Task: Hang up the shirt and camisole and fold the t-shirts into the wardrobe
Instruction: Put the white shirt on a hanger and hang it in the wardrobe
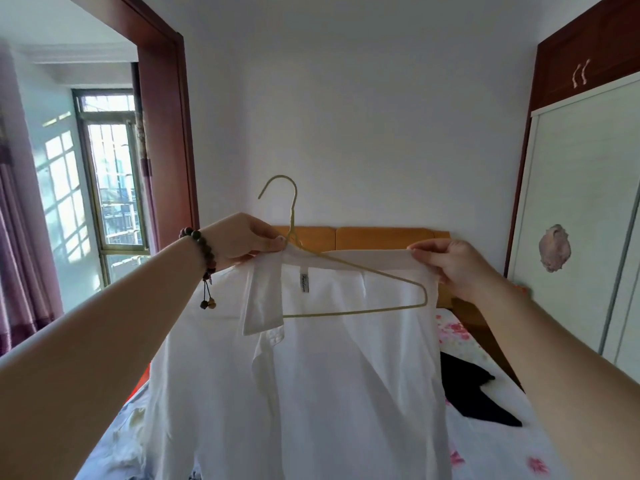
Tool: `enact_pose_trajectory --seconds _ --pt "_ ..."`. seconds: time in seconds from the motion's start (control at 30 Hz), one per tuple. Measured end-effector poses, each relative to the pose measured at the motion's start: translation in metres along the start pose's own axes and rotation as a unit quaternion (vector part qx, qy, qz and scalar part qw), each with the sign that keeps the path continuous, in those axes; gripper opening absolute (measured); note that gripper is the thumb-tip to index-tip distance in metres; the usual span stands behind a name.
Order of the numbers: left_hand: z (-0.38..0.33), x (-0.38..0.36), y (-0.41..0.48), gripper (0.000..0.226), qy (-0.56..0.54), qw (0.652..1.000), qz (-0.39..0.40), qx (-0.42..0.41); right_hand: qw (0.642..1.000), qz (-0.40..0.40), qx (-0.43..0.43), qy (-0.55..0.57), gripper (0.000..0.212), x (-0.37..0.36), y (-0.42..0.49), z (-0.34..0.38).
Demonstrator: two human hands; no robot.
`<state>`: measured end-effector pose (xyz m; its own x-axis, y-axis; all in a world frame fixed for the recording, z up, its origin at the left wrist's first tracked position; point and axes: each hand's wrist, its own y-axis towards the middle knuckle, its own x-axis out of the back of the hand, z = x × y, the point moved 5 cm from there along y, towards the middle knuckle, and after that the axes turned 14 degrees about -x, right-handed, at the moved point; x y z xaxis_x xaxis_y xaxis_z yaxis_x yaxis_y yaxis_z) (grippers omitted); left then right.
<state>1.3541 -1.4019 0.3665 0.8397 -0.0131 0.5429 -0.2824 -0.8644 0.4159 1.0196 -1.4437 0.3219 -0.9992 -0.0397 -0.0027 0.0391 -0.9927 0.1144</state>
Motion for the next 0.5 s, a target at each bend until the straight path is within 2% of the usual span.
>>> enact_pose_trajectory --seconds 0.1,0.2,0.33,0.5 --pt "-0.002 -0.004 -0.003 0.02 0.027 0.999 0.029 -0.005 0.994 -0.06 0.058 -0.071 0.007 0.005 -0.001 0.018" --pt "-0.004 -0.007 0.001 0.012 0.08 0.996 0.031 -0.021 0.973 -0.128 0.113 -0.155 0.014 0.009 -0.005 0.038" --pt "-0.009 -0.01 0.008 0.014 0.167 0.984 -0.038 -0.038 0.951 -0.166 0.163 -0.202 0.01 0.004 -0.016 0.061" --pt "-0.017 -0.017 0.011 0.012 0.277 0.951 -0.125 -0.061 0.941 -0.181 0.182 -0.221 0.005 -0.002 -0.032 0.077"
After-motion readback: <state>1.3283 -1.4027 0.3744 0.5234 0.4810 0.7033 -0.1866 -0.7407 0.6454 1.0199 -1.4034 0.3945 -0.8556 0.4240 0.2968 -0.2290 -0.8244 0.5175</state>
